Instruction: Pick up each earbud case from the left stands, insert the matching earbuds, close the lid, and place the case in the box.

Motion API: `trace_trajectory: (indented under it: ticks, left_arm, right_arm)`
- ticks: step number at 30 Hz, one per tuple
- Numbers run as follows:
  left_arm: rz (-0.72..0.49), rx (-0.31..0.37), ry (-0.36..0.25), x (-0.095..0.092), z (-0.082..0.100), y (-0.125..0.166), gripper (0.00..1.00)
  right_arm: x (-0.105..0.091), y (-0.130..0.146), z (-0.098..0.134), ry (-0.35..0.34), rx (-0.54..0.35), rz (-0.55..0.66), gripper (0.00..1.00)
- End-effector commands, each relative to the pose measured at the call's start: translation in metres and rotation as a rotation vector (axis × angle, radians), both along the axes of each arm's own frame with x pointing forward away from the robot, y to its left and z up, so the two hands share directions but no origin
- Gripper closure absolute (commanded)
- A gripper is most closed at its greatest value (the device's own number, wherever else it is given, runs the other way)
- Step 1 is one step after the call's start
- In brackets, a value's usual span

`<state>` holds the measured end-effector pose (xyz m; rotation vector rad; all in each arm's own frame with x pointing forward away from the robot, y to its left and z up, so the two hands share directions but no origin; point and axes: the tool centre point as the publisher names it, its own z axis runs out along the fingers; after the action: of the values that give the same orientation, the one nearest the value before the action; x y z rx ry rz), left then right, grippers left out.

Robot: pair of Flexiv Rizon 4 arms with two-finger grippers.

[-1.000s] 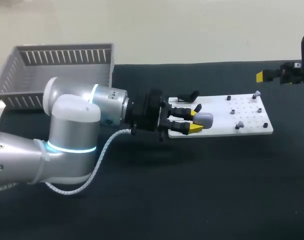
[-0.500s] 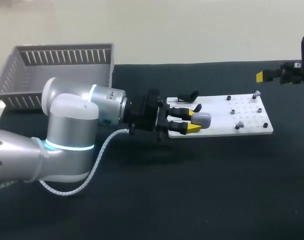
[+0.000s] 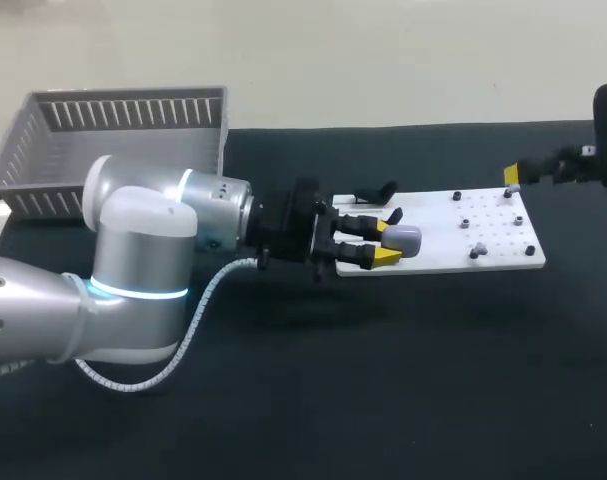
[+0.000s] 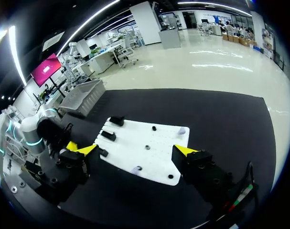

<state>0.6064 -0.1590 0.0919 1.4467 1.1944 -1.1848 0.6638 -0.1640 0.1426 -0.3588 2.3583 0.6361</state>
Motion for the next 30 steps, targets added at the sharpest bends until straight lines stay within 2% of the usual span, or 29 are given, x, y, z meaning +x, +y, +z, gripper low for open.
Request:
trace_trajectory:
  ticks: [1, 8, 15, 18, 22, 30]
  left_arm:
    - [0.003, -0.004, -0.002, -0.001, -0.001, 0.000, 1.00]
    - [0.003, -0.004, -0.002, -0.001, -0.001, 0.000, 1.00]
    - [0.003, -0.004, -0.002, -0.001, -0.001, 0.000, 1.00]
    - [0.003, -0.004, -0.002, -0.001, -0.001, 0.000, 1.00]
    - [0.003, -0.004, -0.002, -0.001, -0.001, 0.000, 1.00]
    - [0.003, -0.004, -0.002, -0.001, -0.001, 0.000, 1.00]
  right_arm:
    - [-0.052, 0.007, 0.018, -0.025, -0.018, 0.000, 0.00]
    - [-0.089, 0.034, 0.021, -0.044, -0.033, 0.042, 0.00]
    - [-0.103, 0.067, 0.025, -0.031, -0.104, 0.110, 0.00]
    - [-0.104, 0.083, 0.023, -0.005, -0.176, 0.131, 0.00]
    - [-0.101, 0.097, 0.017, 0.027, -0.204, 0.146, 0.00]
    - [-0.100, 0.108, 0.004, 0.081, -0.208, 0.165, 0.00]
